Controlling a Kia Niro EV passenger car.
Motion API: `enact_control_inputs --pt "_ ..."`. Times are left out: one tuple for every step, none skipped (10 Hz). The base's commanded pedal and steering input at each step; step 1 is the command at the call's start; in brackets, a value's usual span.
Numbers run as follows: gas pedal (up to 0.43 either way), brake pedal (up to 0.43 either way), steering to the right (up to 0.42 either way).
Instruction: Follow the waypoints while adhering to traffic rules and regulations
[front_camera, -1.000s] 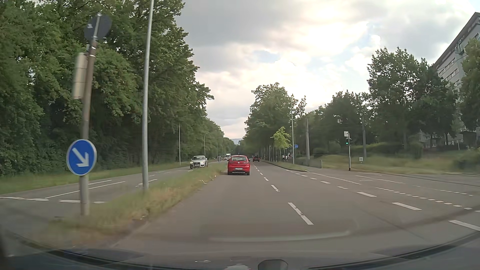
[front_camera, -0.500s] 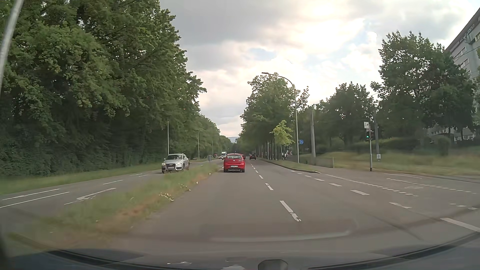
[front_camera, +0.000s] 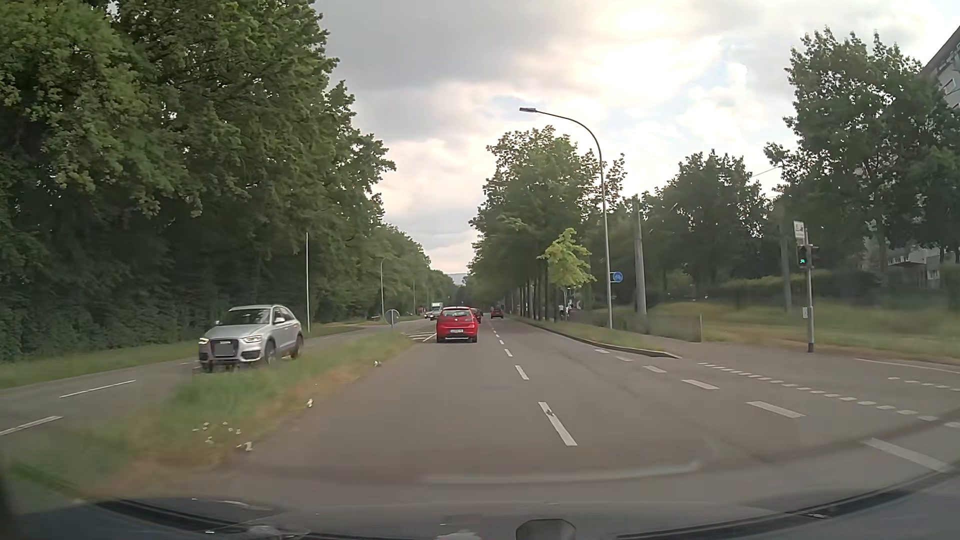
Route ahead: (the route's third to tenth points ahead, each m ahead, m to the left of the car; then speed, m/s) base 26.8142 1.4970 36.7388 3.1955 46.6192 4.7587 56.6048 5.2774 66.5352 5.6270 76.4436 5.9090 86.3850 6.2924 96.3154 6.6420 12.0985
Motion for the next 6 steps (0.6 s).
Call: enact_control_inputs --pt "0.138 0.000 0.009" --pt "0.138 0.000 0.009" --pt "0.138 0.000 0.008" --pt "0.138 0.000 0.008" --pt "0.138 0.000 0.008" --pt "0.138 0.000 0.008"
